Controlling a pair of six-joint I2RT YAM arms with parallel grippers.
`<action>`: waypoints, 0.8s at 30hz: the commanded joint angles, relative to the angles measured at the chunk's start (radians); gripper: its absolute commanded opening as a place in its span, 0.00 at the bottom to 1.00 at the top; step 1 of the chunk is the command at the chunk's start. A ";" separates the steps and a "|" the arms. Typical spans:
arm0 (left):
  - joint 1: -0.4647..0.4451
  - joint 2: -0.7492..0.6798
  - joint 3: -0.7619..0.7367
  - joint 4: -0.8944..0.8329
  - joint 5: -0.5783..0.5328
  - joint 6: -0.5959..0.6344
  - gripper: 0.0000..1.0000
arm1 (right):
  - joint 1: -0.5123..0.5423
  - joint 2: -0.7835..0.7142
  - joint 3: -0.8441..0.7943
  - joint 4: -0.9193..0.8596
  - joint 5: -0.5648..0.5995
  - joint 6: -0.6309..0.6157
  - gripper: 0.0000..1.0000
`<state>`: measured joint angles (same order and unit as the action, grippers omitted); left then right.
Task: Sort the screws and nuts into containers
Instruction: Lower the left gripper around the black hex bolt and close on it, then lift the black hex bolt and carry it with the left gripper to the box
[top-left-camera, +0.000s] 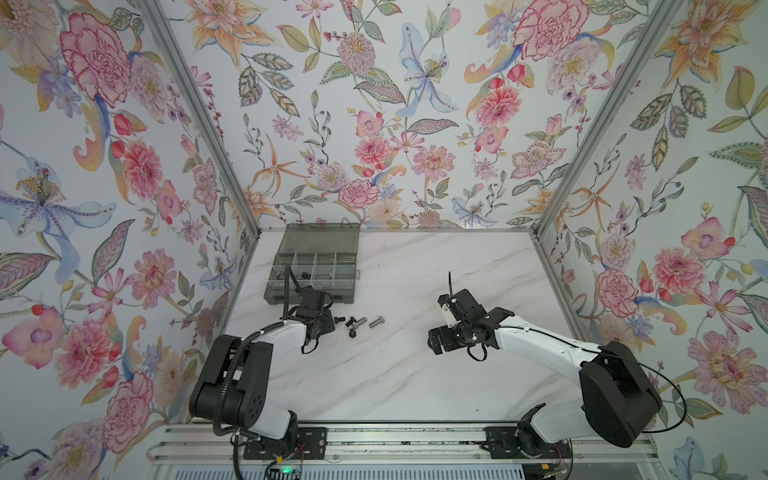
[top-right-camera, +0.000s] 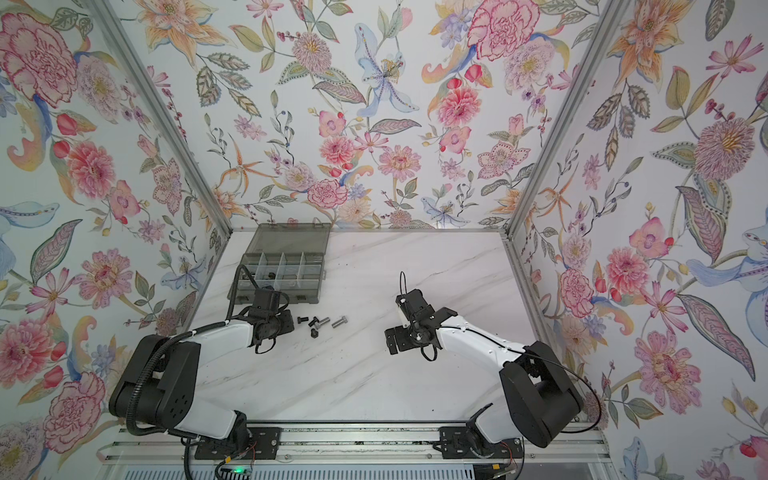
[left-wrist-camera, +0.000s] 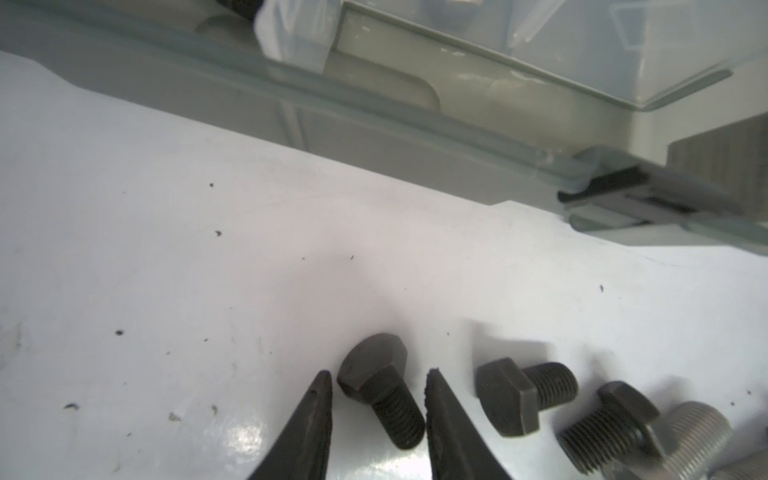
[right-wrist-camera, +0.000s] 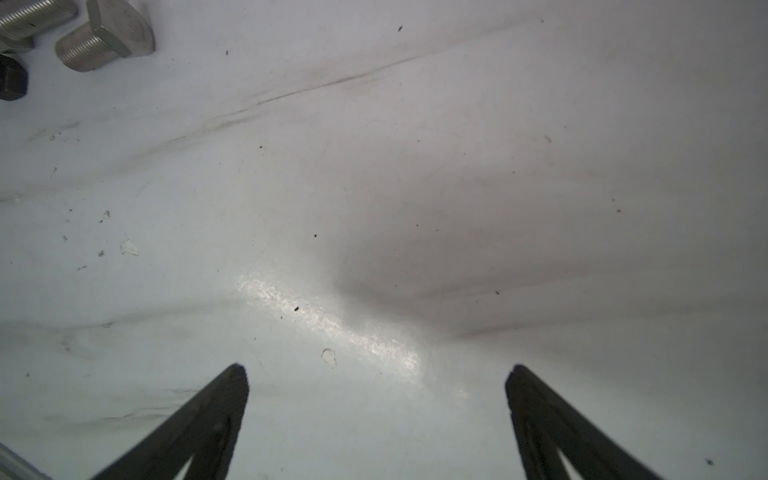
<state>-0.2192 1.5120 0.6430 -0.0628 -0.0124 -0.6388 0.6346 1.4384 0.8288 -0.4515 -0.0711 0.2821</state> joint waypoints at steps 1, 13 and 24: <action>0.000 0.001 0.016 -0.037 -0.027 0.016 0.33 | 0.006 0.011 0.006 -0.001 0.001 0.011 0.99; -0.001 0.011 0.014 -0.035 -0.014 0.025 0.24 | 0.007 0.010 0.010 0.000 0.000 0.008 0.99; 0.001 -0.035 0.040 -0.059 -0.019 0.044 0.05 | 0.006 0.008 0.009 -0.001 0.001 0.006 0.99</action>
<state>-0.2192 1.5105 0.6456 -0.0879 -0.0154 -0.6125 0.6346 1.4384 0.8288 -0.4515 -0.0711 0.2817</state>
